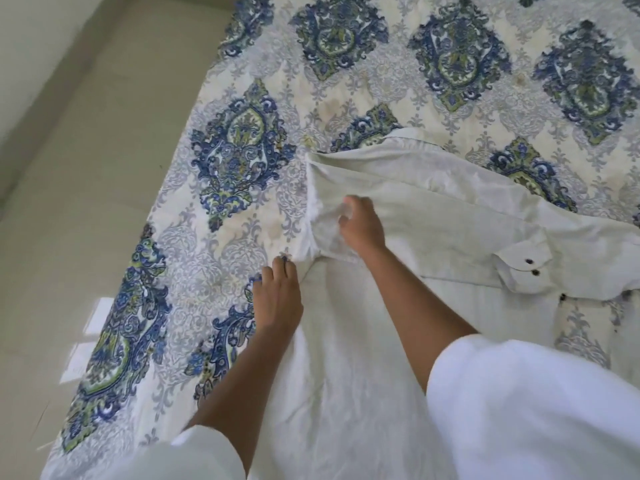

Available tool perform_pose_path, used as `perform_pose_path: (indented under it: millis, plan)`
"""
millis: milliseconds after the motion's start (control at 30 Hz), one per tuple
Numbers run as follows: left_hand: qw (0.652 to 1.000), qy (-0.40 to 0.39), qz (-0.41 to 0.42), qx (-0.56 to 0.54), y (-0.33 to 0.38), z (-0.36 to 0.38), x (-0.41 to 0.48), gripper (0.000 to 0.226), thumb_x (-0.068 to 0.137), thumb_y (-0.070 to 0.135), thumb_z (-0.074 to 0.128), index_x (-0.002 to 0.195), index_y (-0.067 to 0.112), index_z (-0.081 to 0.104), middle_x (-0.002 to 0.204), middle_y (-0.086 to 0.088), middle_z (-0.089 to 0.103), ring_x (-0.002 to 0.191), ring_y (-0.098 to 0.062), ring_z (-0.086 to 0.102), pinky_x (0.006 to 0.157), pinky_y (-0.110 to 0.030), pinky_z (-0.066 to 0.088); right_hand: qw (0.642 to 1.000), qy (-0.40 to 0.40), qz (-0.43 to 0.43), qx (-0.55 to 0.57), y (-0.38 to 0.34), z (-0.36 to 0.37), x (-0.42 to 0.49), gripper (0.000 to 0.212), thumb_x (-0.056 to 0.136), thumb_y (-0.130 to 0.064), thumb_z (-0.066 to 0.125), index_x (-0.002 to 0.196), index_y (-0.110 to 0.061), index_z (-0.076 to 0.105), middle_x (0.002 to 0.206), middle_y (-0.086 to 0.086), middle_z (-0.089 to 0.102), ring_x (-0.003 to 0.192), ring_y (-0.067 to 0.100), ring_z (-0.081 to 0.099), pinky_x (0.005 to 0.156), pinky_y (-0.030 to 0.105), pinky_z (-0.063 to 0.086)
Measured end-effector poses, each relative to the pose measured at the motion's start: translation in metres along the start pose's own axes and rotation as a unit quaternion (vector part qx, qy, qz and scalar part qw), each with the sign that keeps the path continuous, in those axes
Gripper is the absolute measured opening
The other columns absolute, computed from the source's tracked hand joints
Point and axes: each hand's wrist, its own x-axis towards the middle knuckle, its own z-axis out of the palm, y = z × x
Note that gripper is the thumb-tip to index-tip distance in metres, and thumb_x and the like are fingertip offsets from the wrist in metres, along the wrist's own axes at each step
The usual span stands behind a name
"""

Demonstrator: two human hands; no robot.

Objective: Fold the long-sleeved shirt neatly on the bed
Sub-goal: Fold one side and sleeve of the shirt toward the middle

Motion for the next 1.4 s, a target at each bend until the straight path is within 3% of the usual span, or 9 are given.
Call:
perform_pose_path:
  millis: [167, 367, 633, 767, 1000, 1133, 1233, 1333, 1400]
  plan:
    - [0.993, 0.026, -0.056, -0.101, -0.014, 0.017, -0.043, 0.027, 0.064, 0.002, 0.058, 0.091, 0.002, 0.058, 0.085, -0.017, 0.059, 0.068, -0.035, 0.060, 0.043, -0.033, 0.046, 0.999, -0.032, 0.026, 0.036, -0.004, -0.017, 0.051, 0.068, 0.091, -0.004, 0.047, 0.149, -0.019, 0.015, 0.154, 0.004, 0.026, 0.131, 0.026, 0.042, 0.096, 0.032, 0.042]
    - [0.971, 0.050, -0.044, -0.230, -0.003, 0.018, -0.088, 0.010, 0.074, 0.020, 0.045, 0.081, 0.013, 0.048, 0.073, -0.005, 0.054, 0.051, -0.025, 0.056, 0.034, -0.024, 0.032, 0.997, 0.029, 0.009, -0.065, 0.005, -0.028, 0.072, 0.031, 0.090, -0.014, 0.053, 0.117, 0.000, 0.058, 0.123, 0.019, 0.059, 0.112, 0.031, 0.056, 0.077, 0.026, 0.038]
    - [0.983, 0.017, 0.042, -0.176, 0.063, 0.019, -0.105, 0.016, 0.068, 0.017, 0.042, 0.081, 0.018, 0.050, 0.070, 0.003, 0.053, 0.052, -0.015, 0.056, 0.031, -0.021, 0.029, 0.980, 0.088, 0.006, -0.179, 0.045, -0.077, 0.081, 0.026, 0.090, -0.011, 0.049, 0.109, 0.001, 0.063, 0.121, 0.024, 0.053, 0.109, 0.037, 0.053, 0.088, 0.035, 0.043]
    - [0.985, 0.001, 0.038, -0.170, 0.067, 0.034, -0.118, 0.032, 0.067, 0.015, 0.042, 0.096, 0.014, 0.054, 0.080, 0.000, 0.055, 0.068, -0.020, 0.059, 0.045, -0.025, 0.045, 0.992, 0.017, 0.002, -0.125, 0.049, -0.074, 0.075, 0.036, 0.091, -0.019, 0.053, 0.124, -0.007, 0.055, 0.130, 0.020, 0.047, 0.117, 0.035, 0.050, 0.097, 0.035, 0.040]
    - [0.992, -0.033, 0.009, -0.122, 0.048, 0.034, -0.184, 0.049, 0.066, 0.014, 0.037, 0.111, 0.008, 0.054, 0.086, -0.006, 0.057, 0.070, -0.026, 0.057, 0.052, -0.033, 0.047, 0.990, 0.135, -0.042, -0.029, 0.042, -0.039, -0.030, 0.043, 0.085, -0.011, 0.054, 0.128, -0.013, 0.050, 0.133, 0.012, 0.042, 0.121, 0.029, 0.045, 0.088, 0.032, 0.042]
    - [0.990, -0.072, -0.025, -0.118, 0.044, 0.028, -0.223, 0.038, 0.069, 0.010, 0.034, 0.100, 0.009, 0.056, 0.079, -0.005, 0.055, 0.063, -0.025, 0.057, 0.043, -0.032, 0.044, 0.986, -0.015, 0.149, 0.069, 0.044, 0.002, -0.093, 0.043, 0.087, -0.022, 0.059, 0.123, -0.002, 0.044, 0.122, 0.014, 0.055, 0.106, 0.031, 0.058, 0.079, 0.031, 0.044]
    - [0.986, -0.101, -0.031, -0.125, 0.051, 0.021, -0.239, 0.033, 0.069, 0.012, 0.039, 0.094, 0.010, 0.060, 0.078, -0.004, 0.056, 0.062, -0.024, 0.058, 0.037, -0.031, 0.043, 0.915, -0.120, 0.315, 0.221, 0.043, 0.021, -0.132, 0.047, 0.085, -0.027, 0.064, 0.120, -0.003, 0.043, 0.101, 0.015, 0.060, 0.074, 0.028, 0.061, 0.063, 0.035, 0.051]
    - [0.986, -0.116, -0.035, -0.115, 0.057, 0.016, -0.256, 0.031, 0.058, 0.008, 0.068, 0.088, 0.011, 0.063, 0.074, -0.002, 0.058, 0.058, -0.022, 0.059, 0.038, -0.030, 0.042, 0.872, -0.206, 0.351, 0.272, 0.044, 0.028, -0.162, 0.010, 0.087, -0.015, 0.060, 0.082, -0.007, 0.056, 0.067, 0.008, 0.052, 0.053, 0.018, 0.049, 0.051, 0.026, 0.043]
    - [0.984, -0.129, -0.053, -0.113, 0.058, 0.015, -0.271, 0.032, 0.054, 0.006, 0.071, 0.084, 0.011, 0.062, 0.071, -0.002, 0.059, 0.057, -0.023, 0.059, 0.043, -0.031, 0.045, 0.878, -0.207, 0.345, 0.261, 0.050, 0.029, -0.173, 0.018, 0.087, -0.007, 0.059, 0.070, -0.009, 0.053, 0.062, 0.006, 0.049, 0.050, 0.017, 0.046, 0.047, 0.024, 0.042]
